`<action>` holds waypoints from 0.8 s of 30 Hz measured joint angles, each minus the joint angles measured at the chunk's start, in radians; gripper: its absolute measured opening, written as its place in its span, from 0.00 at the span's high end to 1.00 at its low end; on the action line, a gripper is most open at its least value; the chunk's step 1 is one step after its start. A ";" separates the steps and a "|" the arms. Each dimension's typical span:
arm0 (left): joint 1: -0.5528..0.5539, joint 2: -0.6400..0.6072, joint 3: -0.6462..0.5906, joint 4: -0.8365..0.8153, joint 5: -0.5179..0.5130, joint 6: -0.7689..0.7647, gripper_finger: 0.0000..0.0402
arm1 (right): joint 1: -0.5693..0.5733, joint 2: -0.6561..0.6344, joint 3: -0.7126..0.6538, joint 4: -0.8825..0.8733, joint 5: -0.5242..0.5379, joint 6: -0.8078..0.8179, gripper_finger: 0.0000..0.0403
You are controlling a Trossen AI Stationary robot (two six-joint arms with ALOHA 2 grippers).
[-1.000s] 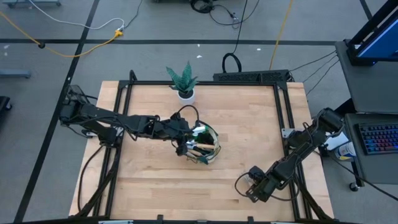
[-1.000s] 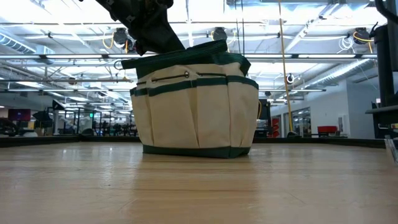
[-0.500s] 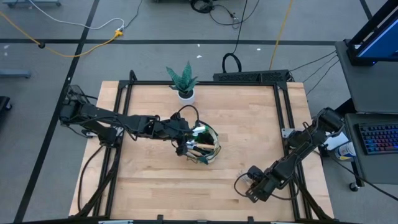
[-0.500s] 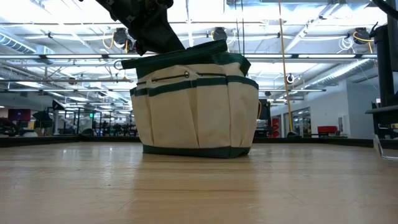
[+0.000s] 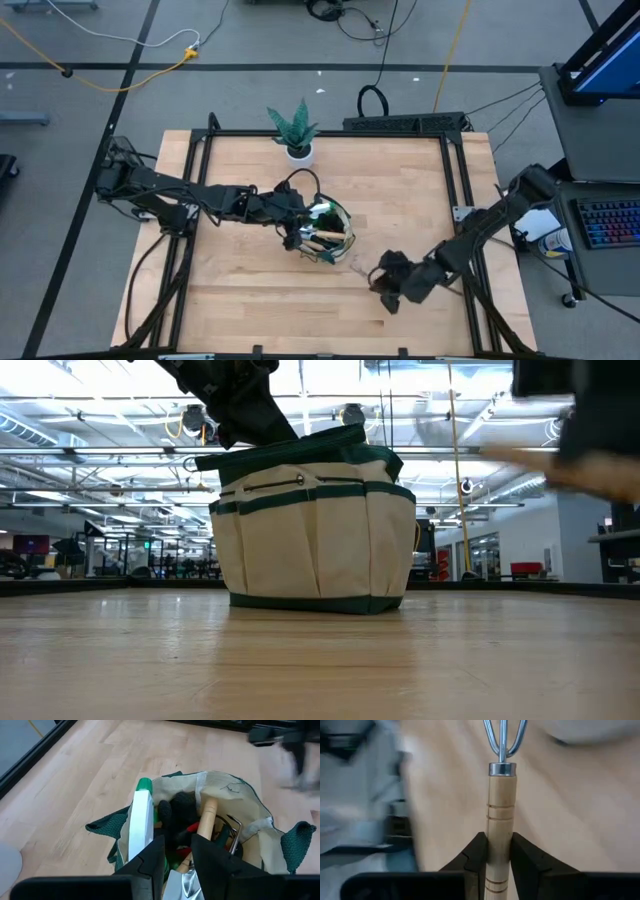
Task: Pick & Place Garden tools in Gardening bag
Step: Put the brown hand rake into the gardening bag
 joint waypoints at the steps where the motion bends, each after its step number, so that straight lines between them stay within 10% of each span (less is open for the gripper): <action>1: 0.000 0.000 0.000 0.002 0.001 0.010 0.75 | -0.009 -0.008 0.000 0.044 0.001 -0.043 0.87; 17: -0.161 0.036 0.000 0.210 0.151 0.627 0.75 | -0.278 -0.058 0.003 0.272 -0.164 -0.121 0.86; 24: -0.211 0.135 0.000 0.367 -0.018 0.826 0.75 | -0.354 -0.058 0.003 0.271 -0.205 -0.012 0.86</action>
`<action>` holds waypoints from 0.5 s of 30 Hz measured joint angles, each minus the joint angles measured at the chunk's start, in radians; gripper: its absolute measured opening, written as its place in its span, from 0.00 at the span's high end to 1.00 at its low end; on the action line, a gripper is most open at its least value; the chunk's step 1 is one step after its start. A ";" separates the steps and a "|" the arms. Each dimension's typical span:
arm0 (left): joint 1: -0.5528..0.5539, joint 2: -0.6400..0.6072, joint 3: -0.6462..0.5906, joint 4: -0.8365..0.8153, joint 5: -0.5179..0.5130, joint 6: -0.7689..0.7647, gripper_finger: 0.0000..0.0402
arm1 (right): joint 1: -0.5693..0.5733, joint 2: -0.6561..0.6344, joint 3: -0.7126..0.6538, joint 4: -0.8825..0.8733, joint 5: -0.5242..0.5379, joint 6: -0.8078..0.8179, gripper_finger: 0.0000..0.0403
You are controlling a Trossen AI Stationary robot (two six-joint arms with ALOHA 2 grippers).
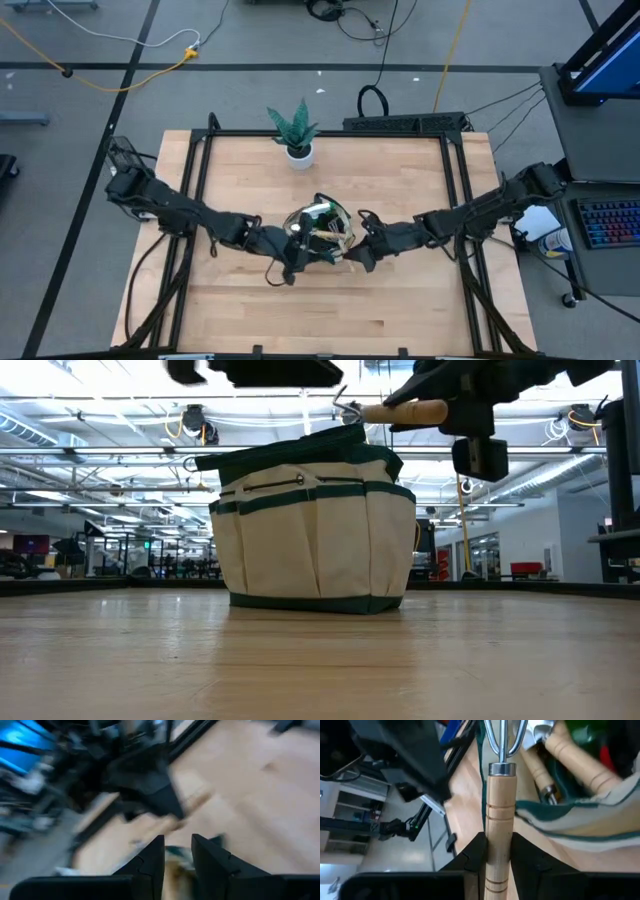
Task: Pick & Place Garden tools in Gardening bag
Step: Put the brown hand rake into the gardening bag
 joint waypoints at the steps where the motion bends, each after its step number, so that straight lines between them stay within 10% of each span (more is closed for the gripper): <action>1: -0.002 0.011 0.000 0.023 -0.035 0.042 0.75 | -0.007 0.000 0.000 -0.004 -0.017 0.010 0.86; 15: 0.000 0.044 0.001 0.082 -0.090 0.439 0.70 | -0.070 0.000 0.000 -0.005 -0.084 0.053 0.86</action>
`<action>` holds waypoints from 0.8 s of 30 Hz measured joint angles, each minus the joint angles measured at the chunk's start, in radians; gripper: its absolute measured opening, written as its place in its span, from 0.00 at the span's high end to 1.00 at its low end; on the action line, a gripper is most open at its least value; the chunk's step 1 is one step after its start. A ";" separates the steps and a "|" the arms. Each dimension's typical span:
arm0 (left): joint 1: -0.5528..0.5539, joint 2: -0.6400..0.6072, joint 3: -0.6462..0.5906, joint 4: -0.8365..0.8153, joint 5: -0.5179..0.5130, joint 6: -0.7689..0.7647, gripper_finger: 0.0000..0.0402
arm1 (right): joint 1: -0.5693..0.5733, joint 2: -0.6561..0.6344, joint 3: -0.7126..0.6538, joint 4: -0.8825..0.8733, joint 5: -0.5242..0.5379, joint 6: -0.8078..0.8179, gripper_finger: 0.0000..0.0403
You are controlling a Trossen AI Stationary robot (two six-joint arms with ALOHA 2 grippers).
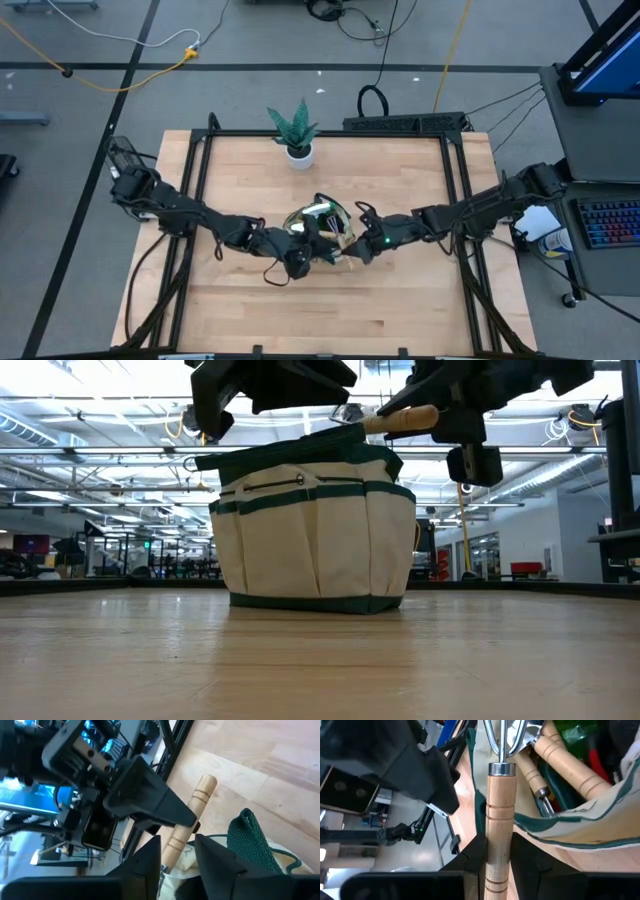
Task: Pick & Place Garden tools in Gardening bag
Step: Put the brown hand rake into the gardening bag
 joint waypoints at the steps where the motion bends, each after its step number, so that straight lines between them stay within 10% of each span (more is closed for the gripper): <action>1: 0.003 0.000 0.000 0.001 0.000 0.008 0.68 | -0.006 0.000 0.000 0.000 -0.010 0.007 0.86; 11: 0.064 0.009 0.000 0.035 0.097 0.226 0.51 | -0.043 -0.001 0.000 0.054 -0.046 0.036 0.86; 24: 0.095 0.086 0.000 0.129 0.129 0.383 0.65 | -0.045 -0.001 0.000 0.076 -0.086 0.027 0.86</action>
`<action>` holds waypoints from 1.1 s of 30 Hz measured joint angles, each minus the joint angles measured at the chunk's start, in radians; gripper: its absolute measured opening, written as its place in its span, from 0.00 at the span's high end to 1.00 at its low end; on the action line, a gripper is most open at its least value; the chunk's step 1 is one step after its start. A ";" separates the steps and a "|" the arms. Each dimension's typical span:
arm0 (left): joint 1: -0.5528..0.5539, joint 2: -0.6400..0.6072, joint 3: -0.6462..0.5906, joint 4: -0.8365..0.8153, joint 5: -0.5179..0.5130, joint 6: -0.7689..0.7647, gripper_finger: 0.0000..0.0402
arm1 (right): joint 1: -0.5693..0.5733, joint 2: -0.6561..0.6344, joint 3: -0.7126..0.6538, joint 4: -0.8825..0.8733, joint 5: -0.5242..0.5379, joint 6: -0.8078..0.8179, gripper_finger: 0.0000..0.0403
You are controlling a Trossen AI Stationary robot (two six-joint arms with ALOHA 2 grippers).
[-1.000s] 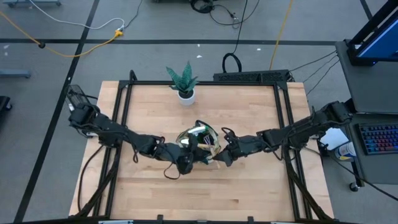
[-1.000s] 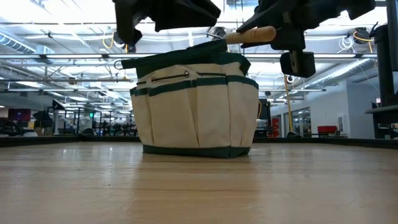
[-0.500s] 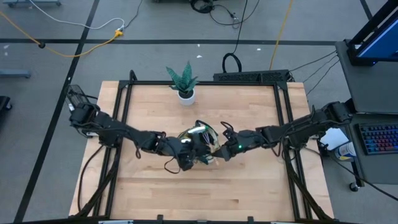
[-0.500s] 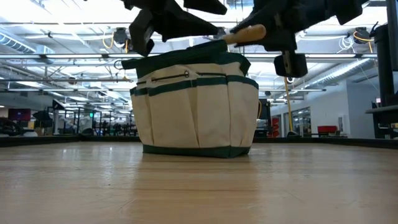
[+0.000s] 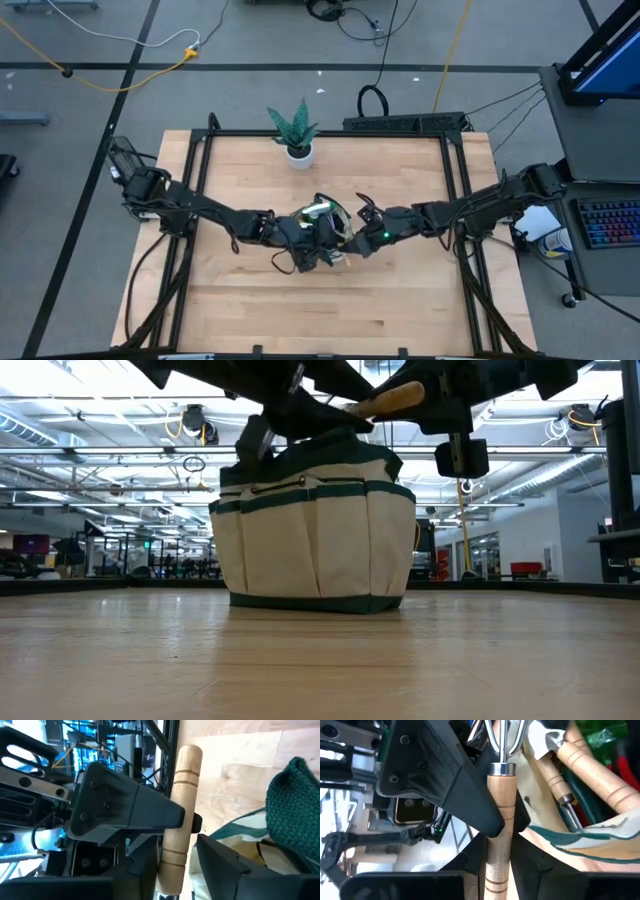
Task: Pick & Place Garden tools in Gardening bag
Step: Put the brown hand rake into the gardening bag
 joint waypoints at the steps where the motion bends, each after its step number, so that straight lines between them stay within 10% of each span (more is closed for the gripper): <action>1: -0.001 0.000 0.000 0.000 0.002 0.003 0.67 | 0.000 0.000 0.000 -0.001 -0.006 -0.007 0.86; 10: -0.001 -0.003 0.000 -0.006 -0.002 0.031 0.82 | -0.003 0.000 0.000 -0.005 -0.007 -0.006 0.82; 33: -0.100 -0.043 0.000 -0.171 -0.156 -0.148 0.83 | -0.003 0.000 0.000 0.005 -0.002 -0.144 0.65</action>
